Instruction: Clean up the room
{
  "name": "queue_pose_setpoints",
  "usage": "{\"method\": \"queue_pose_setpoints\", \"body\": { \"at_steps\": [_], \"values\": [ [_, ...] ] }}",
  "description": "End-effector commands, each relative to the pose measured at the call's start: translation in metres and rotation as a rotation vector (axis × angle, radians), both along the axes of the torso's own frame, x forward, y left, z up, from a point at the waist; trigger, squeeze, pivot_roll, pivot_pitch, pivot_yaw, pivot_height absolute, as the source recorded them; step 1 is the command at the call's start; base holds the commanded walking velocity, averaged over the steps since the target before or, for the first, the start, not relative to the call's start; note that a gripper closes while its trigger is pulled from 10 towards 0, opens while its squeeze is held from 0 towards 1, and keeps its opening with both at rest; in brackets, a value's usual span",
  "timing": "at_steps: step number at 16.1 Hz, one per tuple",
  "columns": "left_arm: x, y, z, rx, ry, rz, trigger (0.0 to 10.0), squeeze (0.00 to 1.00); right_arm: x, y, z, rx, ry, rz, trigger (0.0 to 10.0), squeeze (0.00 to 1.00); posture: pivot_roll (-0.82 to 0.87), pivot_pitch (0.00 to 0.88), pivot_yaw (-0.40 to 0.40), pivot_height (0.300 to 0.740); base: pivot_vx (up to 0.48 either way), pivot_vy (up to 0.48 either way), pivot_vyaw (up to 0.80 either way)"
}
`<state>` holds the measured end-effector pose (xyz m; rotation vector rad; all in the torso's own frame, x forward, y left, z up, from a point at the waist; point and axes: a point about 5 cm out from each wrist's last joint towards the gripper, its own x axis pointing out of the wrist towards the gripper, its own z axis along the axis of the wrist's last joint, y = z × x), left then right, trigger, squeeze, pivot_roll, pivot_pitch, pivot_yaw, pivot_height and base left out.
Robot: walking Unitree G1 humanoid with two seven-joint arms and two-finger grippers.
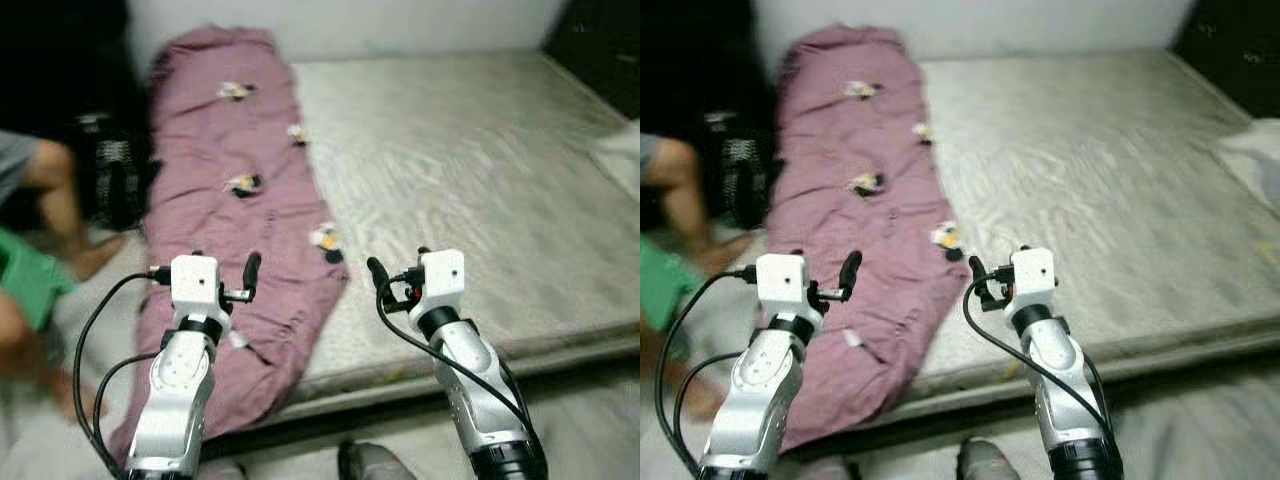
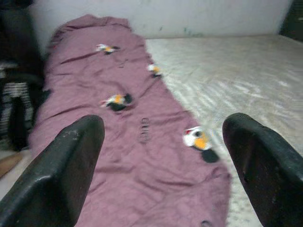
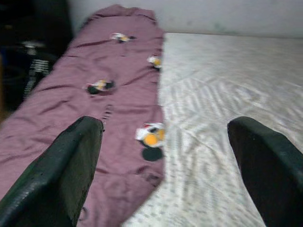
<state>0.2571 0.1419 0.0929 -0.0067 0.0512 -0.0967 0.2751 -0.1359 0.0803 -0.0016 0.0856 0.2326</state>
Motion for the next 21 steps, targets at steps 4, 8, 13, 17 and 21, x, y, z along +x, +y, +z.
{"method": "queue_pose_setpoints", "body": {
  "at_steps": [4, 8, 13, 17, 21],
  "values": [
    [-0.0002, -0.0017, 0.0042, 0.005, -0.012, -0.009, 10.0, 0.0, 0.0008, -0.0018, 0.0019, -0.004, 0.0, -0.008, 10.0, 0.0, -0.01, 0.072, -0.024, 0.74, 0.0, 0.0, -0.8],
    [-0.0074, 0.0016, -0.0005, 0.011, 0.007, 0.009, 10.0, 0.0, -0.0014, -0.002, 0.0007, -0.007, 0.005, -0.002, 10.0, 0.0, -0.01, 0.076, -0.026, 0.74, 0.0, 0.0, 0.0],
    [-0.0053, 0.0002, 0.0011, 0.01, 0.003, 0.008, 10.0, 0.0, -0.0002, -0.0003, 0.0015, -0.004, 0.002, 0.006, 10.0, 0.0, -0.01, 0.076, -0.027, 0.711, 0.0, 0.0, 0.0],
    [-0.004, -0.0005, 0.0016, 0.014, 0.001, 0.001, 10.0, 0.0, -0.0002, -0.0001, 0.0012, -0.001, 0.003, 0.003, 10.0, 0.0, -0.01, 0.074, -0.024, 0.661, 0.0, 0.0, 0.0],
    [-0.003, -0.0007, 0.0026, 0.018, -0.004, 0.005, 10.0, 0.0, 0.0001, 0.0001, 0.0013, 0.0, 0.001, 0.005, 10.0, 0.0, -0.01, 0.073, -0.026, 0.622, 0.0, 0.0, 0.0]
  ]
}}
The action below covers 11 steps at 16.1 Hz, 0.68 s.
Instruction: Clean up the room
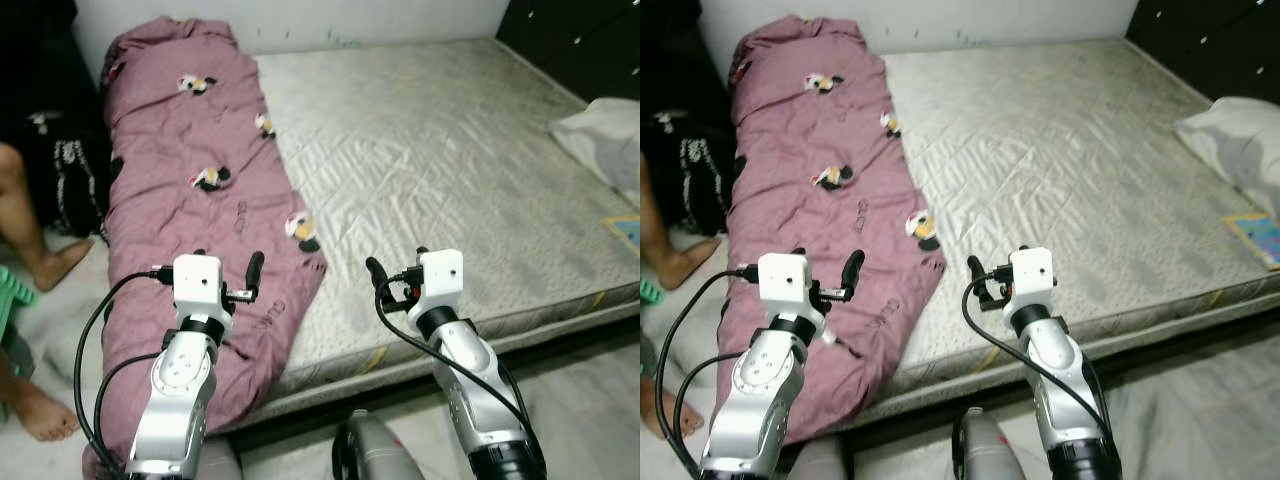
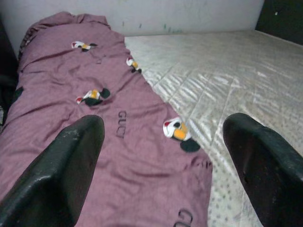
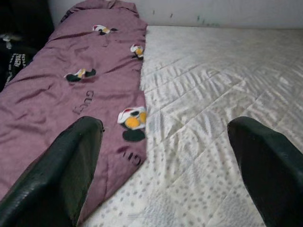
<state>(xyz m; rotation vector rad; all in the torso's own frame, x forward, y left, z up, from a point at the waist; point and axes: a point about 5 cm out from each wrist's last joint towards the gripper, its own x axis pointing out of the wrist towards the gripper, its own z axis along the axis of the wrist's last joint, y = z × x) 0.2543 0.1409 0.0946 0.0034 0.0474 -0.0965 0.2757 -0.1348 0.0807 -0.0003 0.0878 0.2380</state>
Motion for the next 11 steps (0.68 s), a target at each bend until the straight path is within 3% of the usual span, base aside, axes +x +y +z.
{"method": "queue_pose_setpoints", "body": {
  "at_steps": [1, 11],
  "values": [
    [0.0, 0.0, 0.001, 0.01, -0.001, 0.008, 10.0, 0.0, 0.0, -0.001, 0.001, -0.002, -0.002, 0.001, 10.0, 0.0, -0.01, 0.073, -0.026, 0.622, 0.0, 0.0, 0.0],
    [0.004, 0.026, -0.006, 0.038, 0.034, 0.207, 10.0, 0.0, 0.0, -0.004, 0.001, -0.001, 0.0, -0.005, 10.0, 0.0, -0.01, 0.072, -0.028, 0.622, 0.0, 0.0, 0.0]
  ]
}}
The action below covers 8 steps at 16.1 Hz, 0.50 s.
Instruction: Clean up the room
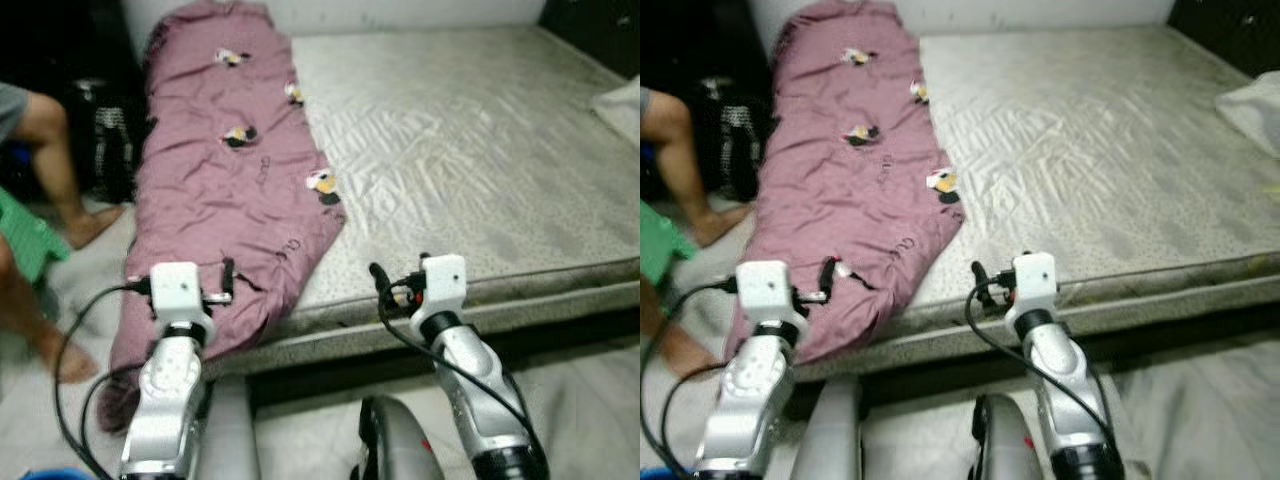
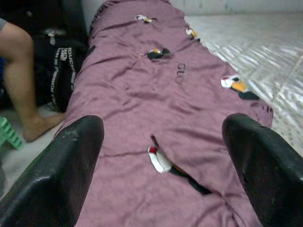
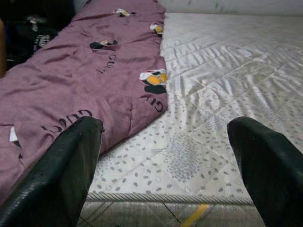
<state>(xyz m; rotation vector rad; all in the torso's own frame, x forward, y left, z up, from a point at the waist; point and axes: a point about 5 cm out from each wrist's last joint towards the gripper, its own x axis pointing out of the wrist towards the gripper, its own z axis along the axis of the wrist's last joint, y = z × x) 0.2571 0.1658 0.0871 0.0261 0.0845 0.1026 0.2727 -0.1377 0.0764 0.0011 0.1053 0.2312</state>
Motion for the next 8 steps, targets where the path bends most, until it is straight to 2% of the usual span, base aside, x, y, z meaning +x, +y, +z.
{"method": "queue_pose_setpoints", "body": {
  "at_steps": [1, 3, 8],
  "values": [
    [0.0018, 0.0041, 0.0017, 0.008, -0.001, 0.035, 10.0, 0.0, 0.0027, -0.001, 0.0051, -0.001, -0.018, 0.0, 10.0, 0.0, -0.01, 0.072, -0.028, 0.622, 0.0, 0.0, 0.0],
    [0.0031, 0.0054, 0.0016, 0.0, 0.003, 0.045, 10.0, 0.0, 0.0026, -0.0004, 0.0051, 0.001, -0.018, 0.005, 10.0, 0.0, -0.01, 0.072, -0.028, 0.618, 0.0, 0.0, 0.0],
    [0.0055, 0.0057, 0.002, 0.002, 0.001, 0.04, 10.0, 0.0, 0.0027, 0.0008, 0.0046, 0.007, -0.014, 0.011, 10.0, 0.0, -0.01, 0.07, -0.026, 0.564, 0.0, 0.0, 0.0]
  ]
}}
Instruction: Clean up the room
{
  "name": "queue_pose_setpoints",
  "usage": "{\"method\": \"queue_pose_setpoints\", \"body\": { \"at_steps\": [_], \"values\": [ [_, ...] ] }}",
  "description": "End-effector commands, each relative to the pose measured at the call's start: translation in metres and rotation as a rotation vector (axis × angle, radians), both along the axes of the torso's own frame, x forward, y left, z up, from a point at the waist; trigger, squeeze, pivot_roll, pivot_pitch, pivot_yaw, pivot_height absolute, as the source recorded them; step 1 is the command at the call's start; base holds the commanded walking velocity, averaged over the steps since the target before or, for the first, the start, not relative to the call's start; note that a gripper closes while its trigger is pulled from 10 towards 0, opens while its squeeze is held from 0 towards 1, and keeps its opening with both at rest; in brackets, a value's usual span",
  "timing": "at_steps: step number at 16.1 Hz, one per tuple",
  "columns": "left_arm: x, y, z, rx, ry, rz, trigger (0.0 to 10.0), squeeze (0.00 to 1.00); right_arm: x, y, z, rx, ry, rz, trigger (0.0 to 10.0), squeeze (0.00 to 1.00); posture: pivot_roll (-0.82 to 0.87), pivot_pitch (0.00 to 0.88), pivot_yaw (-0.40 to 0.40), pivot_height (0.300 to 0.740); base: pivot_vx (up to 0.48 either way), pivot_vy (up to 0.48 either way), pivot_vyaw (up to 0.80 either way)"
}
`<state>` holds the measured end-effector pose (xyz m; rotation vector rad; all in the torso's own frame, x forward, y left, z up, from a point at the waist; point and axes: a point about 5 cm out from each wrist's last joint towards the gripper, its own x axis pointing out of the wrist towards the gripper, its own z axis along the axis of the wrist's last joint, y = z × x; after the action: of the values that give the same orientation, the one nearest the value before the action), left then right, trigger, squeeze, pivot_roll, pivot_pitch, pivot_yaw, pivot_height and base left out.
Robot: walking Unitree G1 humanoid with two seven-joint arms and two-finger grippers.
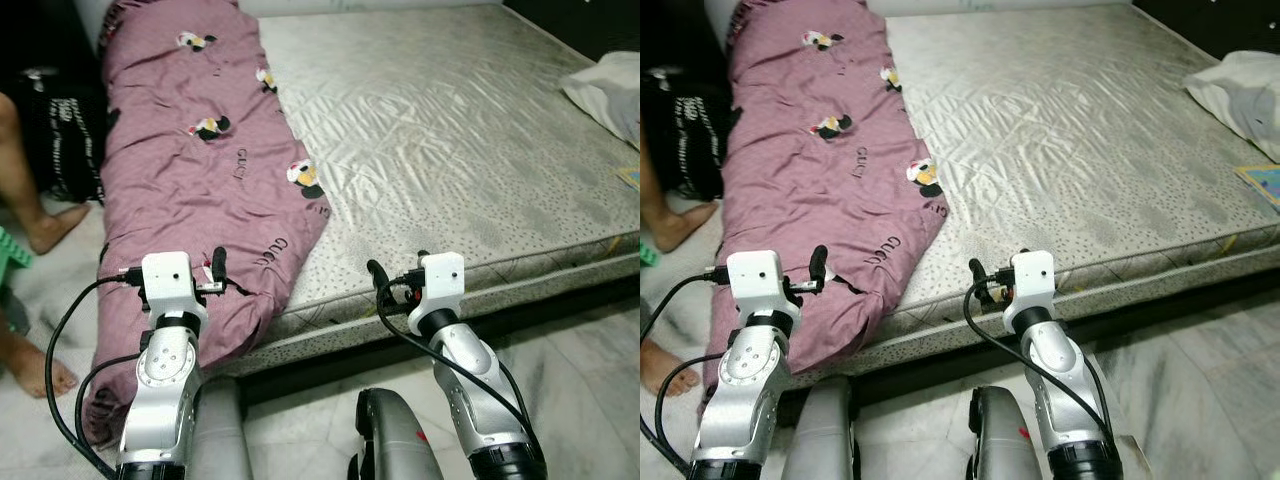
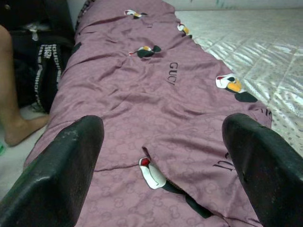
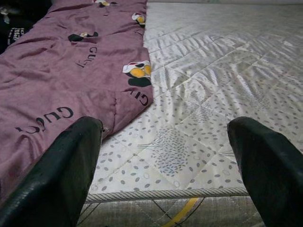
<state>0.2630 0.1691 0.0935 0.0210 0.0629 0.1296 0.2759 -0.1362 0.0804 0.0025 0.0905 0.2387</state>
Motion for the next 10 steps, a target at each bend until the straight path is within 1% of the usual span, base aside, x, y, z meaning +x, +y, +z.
{"method": "queue_pose_setpoints", "body": {
  "at_steps": [1, 2, 5, 6, 7, 8, 10],
  "values": [
    [0.0, 0.003, -0.004, 0.005, 0.021, 0.014, 10.0, 0.0, -0.001, 0.0, 0.001, 0.005, 0.0, 0.005, 10.0, 0.0, -0.01, 0.07, -0.026, 0.554, 0.0, 0.0, 0.0],
    [0.0, 0.003, -0.004, 0.006, 0.019, 0.018, 10.0, 0.0, 0.0, 0.0, 0.001, 0.006, 0.0, 0.008, 10.0, 0.0, -0.01, 0.07, -0.026, 0.549, 0.0, 0.0, 0.0],
    [0.0, 0.012, -0.005, 0.0, 0.029, 0.076, 10.0, 0.0, -0.001, 0.0, 0.001, 0.007, 0.0, 0.011, 10.0, 0.0, -0.01, 0.072, -0.028, 0.549, 0.0, 0.0, 0.0],
    [0.002, 0.019, -0.007, -0.001, 0.034, 0.108, 10.0, 0.0, -0.001, 0.001, 0.001, 0.013, 0.002, 0.014, 10.0, 0.0, -0.01, 0.072, -0.028, 0.549, 0.0, 0.0, 0.0],
    [0.004, 0.023, -0.006, -0.011, 0.035, 0.121, 10.0, 0.0, -0.001, 0.001, 0.001, 0.011, 0.002, 0.015, 10.0, 0.0, -0.01, 0.076, -0.028, 0.549, 0.0, 0.0, 0.0],
    [0.006, 0.026, -0.005, -0.014, 0.032, 0.13, 10.0, 0.0, -0.001, 0.001, 0.001, 0.011, 0.003, 0.014, 10.0, 0.0, -0.01, 0.076, -0.028, 0.549, 0.0, 0.0, 0.0],
    [0.008, 0.028, -0.002, -0.037, 0.025, 0.112, 10.0, 0.0, -0.001, 0.0, 0.0, 0.013, 0.005, 0.013, 10.0, 0.0, -0.01, 0.078, -0.024, 0.549, 0.0, 0.0, 0.0]
  ]
}}
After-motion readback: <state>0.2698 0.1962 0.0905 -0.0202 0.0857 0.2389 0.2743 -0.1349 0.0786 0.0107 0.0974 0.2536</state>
